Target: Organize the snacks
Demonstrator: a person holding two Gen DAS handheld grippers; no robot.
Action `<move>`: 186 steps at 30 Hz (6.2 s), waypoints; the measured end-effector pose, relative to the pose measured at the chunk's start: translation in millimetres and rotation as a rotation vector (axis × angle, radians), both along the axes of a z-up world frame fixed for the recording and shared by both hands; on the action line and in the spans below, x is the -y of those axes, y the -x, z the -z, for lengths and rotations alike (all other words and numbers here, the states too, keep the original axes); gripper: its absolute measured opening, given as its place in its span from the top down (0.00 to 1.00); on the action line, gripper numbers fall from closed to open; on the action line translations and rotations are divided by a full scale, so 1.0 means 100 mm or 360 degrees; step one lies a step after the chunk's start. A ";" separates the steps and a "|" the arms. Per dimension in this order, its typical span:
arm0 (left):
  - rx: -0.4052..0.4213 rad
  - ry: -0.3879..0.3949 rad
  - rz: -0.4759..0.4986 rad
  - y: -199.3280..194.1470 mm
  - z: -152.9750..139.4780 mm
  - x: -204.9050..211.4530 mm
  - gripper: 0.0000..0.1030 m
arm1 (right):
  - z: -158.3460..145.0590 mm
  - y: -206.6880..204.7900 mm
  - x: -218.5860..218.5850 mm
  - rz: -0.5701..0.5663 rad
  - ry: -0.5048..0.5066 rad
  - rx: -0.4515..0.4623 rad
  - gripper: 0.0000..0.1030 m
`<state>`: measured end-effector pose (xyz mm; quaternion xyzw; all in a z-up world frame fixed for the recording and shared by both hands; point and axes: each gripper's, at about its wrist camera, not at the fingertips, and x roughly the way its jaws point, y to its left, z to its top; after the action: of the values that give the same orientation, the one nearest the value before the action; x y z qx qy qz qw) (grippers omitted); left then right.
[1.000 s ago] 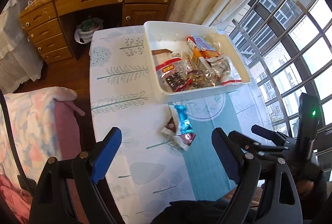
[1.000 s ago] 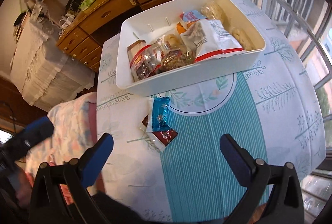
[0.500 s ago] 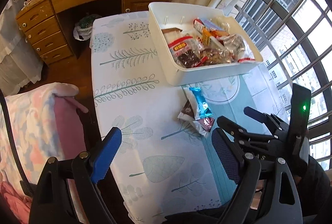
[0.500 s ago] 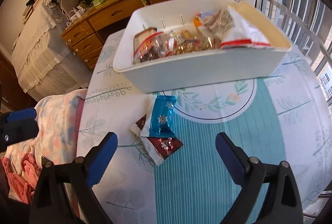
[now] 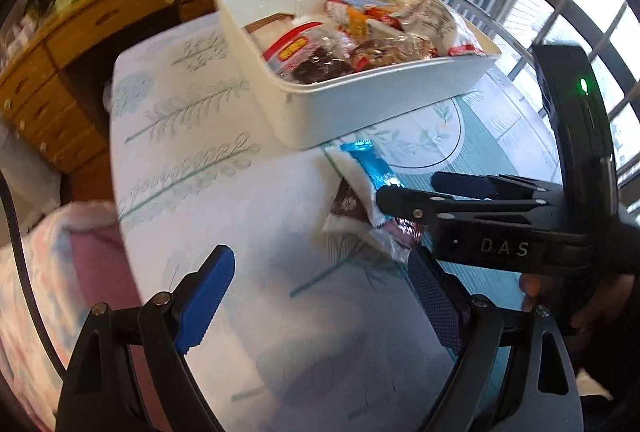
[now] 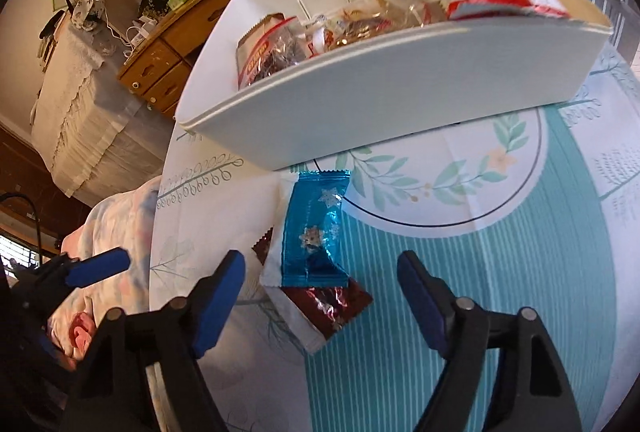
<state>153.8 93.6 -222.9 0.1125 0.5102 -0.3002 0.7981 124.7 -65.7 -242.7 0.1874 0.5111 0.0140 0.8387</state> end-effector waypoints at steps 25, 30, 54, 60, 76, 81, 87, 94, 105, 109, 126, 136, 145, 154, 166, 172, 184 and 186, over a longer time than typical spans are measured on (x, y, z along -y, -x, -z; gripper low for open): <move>0.0105 -0.0012 0.0382 -0.01 0.48 0.69 0.15 | 0.08 -0.17 0.14 -0.0031 -0.0040 -0.0023 0.63; 0.0089 -0.0041 0.0383 -0.02 0.55 0.78 0.24 | 0.03 -0.12 0.29 0.0011 0.0046 -0.0038 0.63; 0.0005 -0.0196 0.0139 -0.05 0.55 1.12 0.58 | -0.15 0.02 0.93 0.0008 0.0034 -0.0130 0.63; -0.0061 -0.0259 0.0035 -0.02 0.51 1.20 0.61 | -0.23 0.02 1.01 -0.0077 0.0008 -0.0169 0.63; -0.0109 -0.0182 -0.0557 0.11 -0.21 0.95 0.70 | -0.81 0.01 0.68 -0.0681 -0.0006 -0.0192 0.63; 0.0035 -0.0077 -0.0803 0.07 -0.62 0.78 0.74 | -1.06 -0.03 0.65 -0.0854 -0.0062 -0.0059 0.63; 0.0187 0.0058 -0.1005 -0.20 -1.08 0.70 0.85 | -1.36 -0.19 0.74 -0.0941 -0.0069 0.0102 0.63; 0.0274 0.0159 -0.0996 -0.57 -1.33 0.91 0.85 | -1.60 -0.45 0.96 -0.0842 -0.0004 0.0286 0.63; 0.0097 0.0225 -0.0950 -0.97 -1.26 1.31 0.78 | -1.58 -0.84 1.42 -0.0501 0.0133 0.0361 0.62; -0.0015 0.0193 -0.0965 -1.00 -1.21 1.31 0.63 | -1.48 -0.89 1.46 -0.0451 0.0122 0.0277 0.38; -0.0252 0.0129 -0.1361 -0.53 -1.08 0.37 0.23 | -1.38 -0.72 1.17 -0.0278 -0.0011 0.0062 0.17; -0.0399 0.0158 -0.1462 -0.21 -0.82 -0.22 0.17 | -1.25 -0.45 0.88 -0.0022 -0.0037 -0.0217 0.16; -0.0599 0.0207 -0.1445 -0.08 -0.33 -0.33 0.16 | -1.10 -0.12 0.70 0.0140 0.0043 -0.0389 0.16; -0.0683 0.0221 -0.1320 -0.20 0.18 -0.08 0.16 | -1.00 0.14 0.70 0.0211 0.0162 -0.0508 0.16; -0.0629 0.0283 -0.1116 -0.52 0.63 0.58 0.16 | -0.79 0.49 1.01 0.0413 0.0282 -0.0680 0.16; -0.0556 0.0186 -0.1000 -0.60 0.69 0.88 0.14 | -0.74 0.66 1.10 0.0481 0.0289 -0.0713 0.16; -0.0288 -0.0271 -0.0867 -0.69 0.77 1.56 0.14 | -0.68 0.90 1.25 0.0615 0.0242 -0.0751 0.16; -0.0270 -0.0262 -0.0874 -0.69 0.77 1.61 0.17 | -0.69 0.92 1.27 0.0621 0.0244 -0.0743 0.16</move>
<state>223.2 -67.4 -299.6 0.0092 0.6092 -0.0391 0.7920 33.2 -192.4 -173.7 0.2162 0.6438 -0.2291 0.6973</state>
